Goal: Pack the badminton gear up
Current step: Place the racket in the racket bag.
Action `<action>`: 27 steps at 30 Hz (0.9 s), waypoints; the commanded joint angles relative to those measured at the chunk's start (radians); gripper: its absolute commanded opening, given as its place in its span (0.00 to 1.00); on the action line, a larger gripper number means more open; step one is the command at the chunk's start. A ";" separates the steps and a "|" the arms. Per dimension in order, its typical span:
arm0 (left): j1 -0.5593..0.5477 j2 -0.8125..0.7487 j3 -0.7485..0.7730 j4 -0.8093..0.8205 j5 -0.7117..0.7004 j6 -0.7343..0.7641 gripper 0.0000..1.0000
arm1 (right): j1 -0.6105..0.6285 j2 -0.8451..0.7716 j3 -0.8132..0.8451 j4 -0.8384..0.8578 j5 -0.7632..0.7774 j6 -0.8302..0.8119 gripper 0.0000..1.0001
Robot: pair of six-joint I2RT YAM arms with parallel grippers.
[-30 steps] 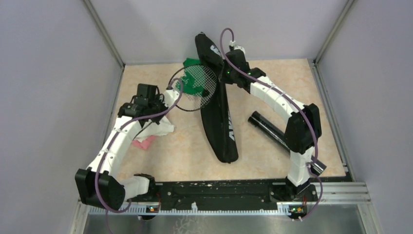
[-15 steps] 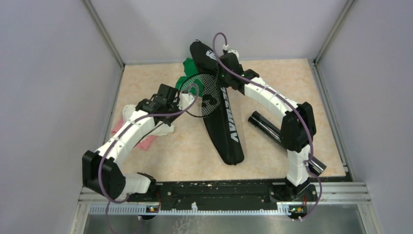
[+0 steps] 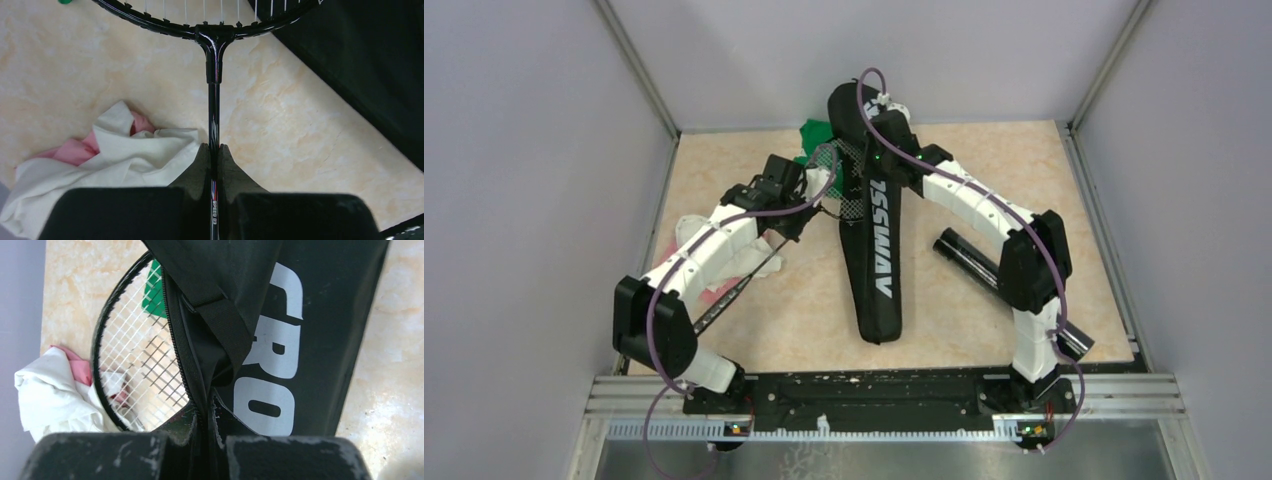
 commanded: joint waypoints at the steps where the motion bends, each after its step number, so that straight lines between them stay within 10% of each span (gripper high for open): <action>1: -0.005 0.029 0.043 0.162 0.123 -0.134 0.00 | 0.017 -0.035 0.001 0.096 -0.079 0.030 0.00; 27: -0.027 0.215 -0.065 0.730 0.437 -0.491 0.00 | -0.154 -0.099 -0.237 0.361 -0.565 0.154 0.00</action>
